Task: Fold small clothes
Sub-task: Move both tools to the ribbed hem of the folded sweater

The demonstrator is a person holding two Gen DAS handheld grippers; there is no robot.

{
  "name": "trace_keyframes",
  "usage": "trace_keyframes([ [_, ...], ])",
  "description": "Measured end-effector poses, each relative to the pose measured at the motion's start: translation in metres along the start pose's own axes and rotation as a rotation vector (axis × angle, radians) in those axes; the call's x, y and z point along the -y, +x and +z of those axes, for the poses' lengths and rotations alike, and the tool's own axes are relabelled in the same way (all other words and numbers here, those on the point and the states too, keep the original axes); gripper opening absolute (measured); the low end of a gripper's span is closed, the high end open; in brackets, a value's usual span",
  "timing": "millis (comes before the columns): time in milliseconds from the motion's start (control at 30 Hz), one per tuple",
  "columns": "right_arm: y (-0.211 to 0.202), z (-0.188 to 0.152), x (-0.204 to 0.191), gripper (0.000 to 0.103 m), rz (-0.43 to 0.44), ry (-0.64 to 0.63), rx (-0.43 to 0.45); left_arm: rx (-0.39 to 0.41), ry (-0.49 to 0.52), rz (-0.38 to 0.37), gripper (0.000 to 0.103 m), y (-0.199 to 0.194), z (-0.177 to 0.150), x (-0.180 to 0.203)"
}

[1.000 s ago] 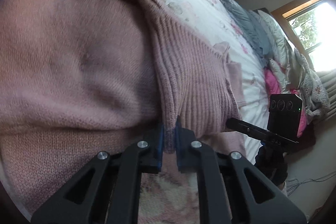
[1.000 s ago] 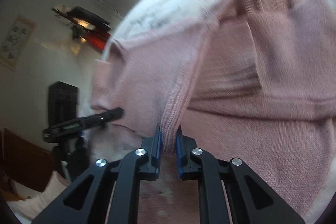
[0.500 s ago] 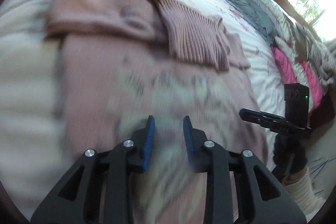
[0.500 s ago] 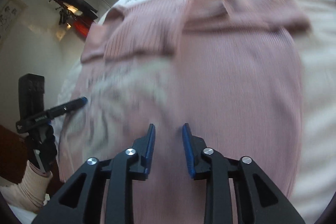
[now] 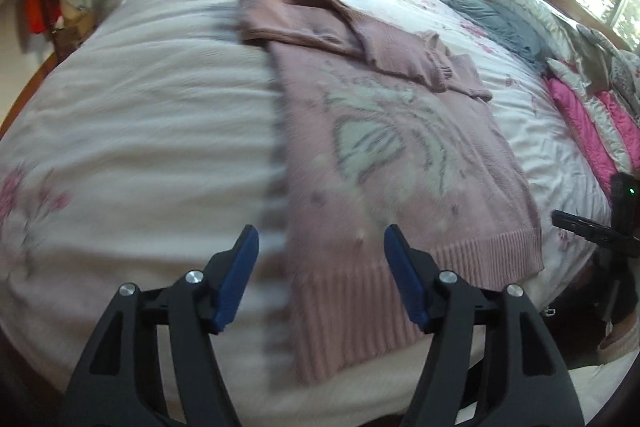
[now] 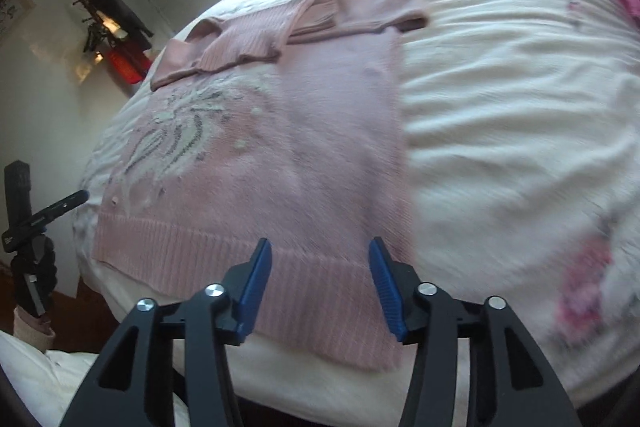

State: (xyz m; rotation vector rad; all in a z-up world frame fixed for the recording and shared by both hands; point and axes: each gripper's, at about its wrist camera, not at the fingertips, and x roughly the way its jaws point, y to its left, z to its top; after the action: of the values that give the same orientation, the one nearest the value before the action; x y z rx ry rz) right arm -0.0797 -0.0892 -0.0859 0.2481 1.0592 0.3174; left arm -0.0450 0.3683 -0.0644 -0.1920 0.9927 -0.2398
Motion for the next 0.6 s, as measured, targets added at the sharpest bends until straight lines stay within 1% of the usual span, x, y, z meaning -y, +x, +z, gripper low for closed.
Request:
trace_keyframes([
  [67,-0.007,-0.008,0.009,0.057,-0.012,0.019,0.009,-0.002,-0.016,0.02,0.074,-0.003,-0.009,-0.006],
  [133,-0.012,-0.018,0.019,0.063,-0.022,0.042,0.007,-0.012,-0.032,0.029,0.076,-0.002,-0.015,-0.01],
  [233,-0.009,-0.031,0.026,0.064,-0.064,0.04,-0.016,-0.05,-0.058,0.043,0.078,0.007,-0.025,-0.013],
  [267,-0.005,-0.036,0.029,0.064,-0.059,0.05,-0.028,-0.069,-0.064,0.043,0.078,0.012,-0.029,-0.014],
  [367,0.007,-0.045,0.042,0.064,-0.014,0.11,-0.052,-0.107,-0.082,0.023,0.078,0.022,-0.04,-0.018],
  [433,0.015,-0.049,0.048,0.064,0.004,0.141,-0.062,-0.109,-0.074,0.027,0.078,0.025,-0.045,-0.016],
  [500,0.02,-0.051,0.052,0.064,0.043,0.166,-0.062,-0.111,-0.063,0.028,0.078,0.027,-0.046,-0.013],
  [600,0.031,-0.054,0.054,0.063,0.114,0.199,-0.068,-0.124,-0.07,-0.022,0.078,0.03,-0.046,-0.008],
])
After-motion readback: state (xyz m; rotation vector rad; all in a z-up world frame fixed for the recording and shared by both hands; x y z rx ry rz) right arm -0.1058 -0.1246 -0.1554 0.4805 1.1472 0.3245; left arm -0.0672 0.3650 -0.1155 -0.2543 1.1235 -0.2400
